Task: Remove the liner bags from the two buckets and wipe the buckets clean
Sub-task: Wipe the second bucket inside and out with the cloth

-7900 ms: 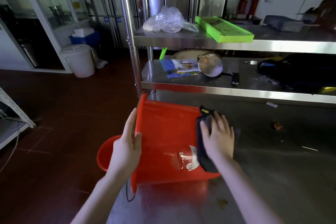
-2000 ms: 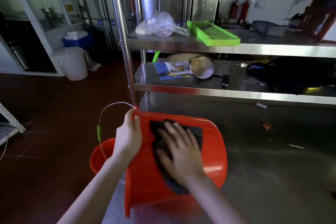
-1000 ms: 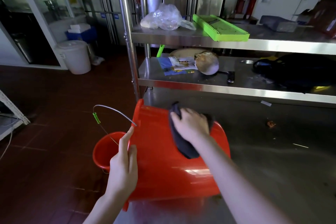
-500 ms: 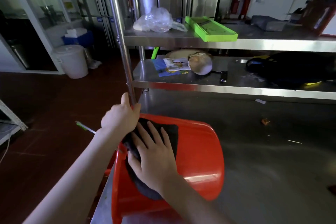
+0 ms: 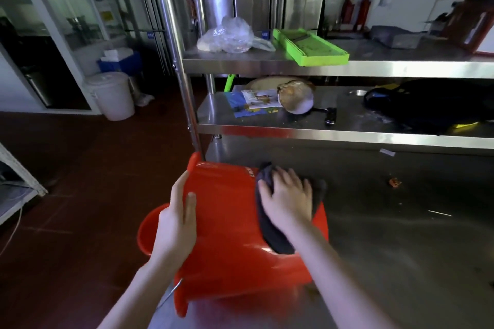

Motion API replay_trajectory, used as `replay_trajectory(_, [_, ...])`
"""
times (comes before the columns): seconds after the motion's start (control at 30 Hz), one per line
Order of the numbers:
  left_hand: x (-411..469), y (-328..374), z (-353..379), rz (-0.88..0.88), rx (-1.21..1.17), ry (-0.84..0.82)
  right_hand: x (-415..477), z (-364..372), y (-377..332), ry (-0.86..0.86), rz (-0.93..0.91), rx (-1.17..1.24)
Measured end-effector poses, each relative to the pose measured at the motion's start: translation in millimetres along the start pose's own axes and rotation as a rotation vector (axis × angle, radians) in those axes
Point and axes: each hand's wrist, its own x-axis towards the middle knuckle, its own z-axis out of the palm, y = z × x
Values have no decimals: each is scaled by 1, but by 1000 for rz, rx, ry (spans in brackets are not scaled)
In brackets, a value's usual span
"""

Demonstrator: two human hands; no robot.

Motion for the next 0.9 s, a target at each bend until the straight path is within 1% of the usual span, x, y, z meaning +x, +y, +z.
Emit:
replay_trajectory(0.07, [2, -5, 1, 26, 16, 8, -20, 12, -48, 71, -269, 35])
replay_trajectory(0.13, [4, -10, -1, 63, 20, 22, -38, 22, -81, 42, -506, 69])
replay_trajectory(0.17, [3, -14, -3, 82, 16, 24, -43, 24, -87, 26, -572, 77])
replay_trajectory(0.23, [0, -21, -7, 112, 21, 23, -42, 24, -79, 26, -614, 74])
replay_trajectory(0.3, [-4, -23, -10, 108, 18, 29, -37, 20, -54, 60, -531, 66])
replay_trajectory(0.4, [-13, -25, -9, 93, -24, 26, -18, 6, -3, 122, -234, 34])
replay_trajectory(0.43, [-17, -25, -10, 97, -23, 24, -9, 0, 17, 84, -126, 18])
replay_trajectory(0.53, [-33, -30, -14, 136, -25, 11, 17, -17, 57, -207, 194, 156])
replay_trajectory(0.57, [-37, -35, -14, 163, -8, 12, 23, -18, 56, -264, 236, 173])
replay_trajectory(0.6, [-39, -39, -14, 178, 12, 13, 27, -17, 46, -261, 209, 135])
replay_trajectory(0.63, [-39, -42, -14, 178, 21, 16, 27, -13, 28, -212, 115, 66])
replay_trajectory(0.7, [-34, -45, -14, 139, 11, 3, 17, -1, -25, -89, -157, 18])
replay_trajectory(0.77, [-29, -44, -18, 93, -17, -22, -4, 12, -71, -36, -397, 40])
replay_trajectory(0.83, [-15, -32, -25, 40, -68, -44, -26, 22, -95, -13, -528, 27])
replay_trajectory(0.9, [11, -17, -24, 0, -85, -60, -48, 32, -97, 30, -572, -1])
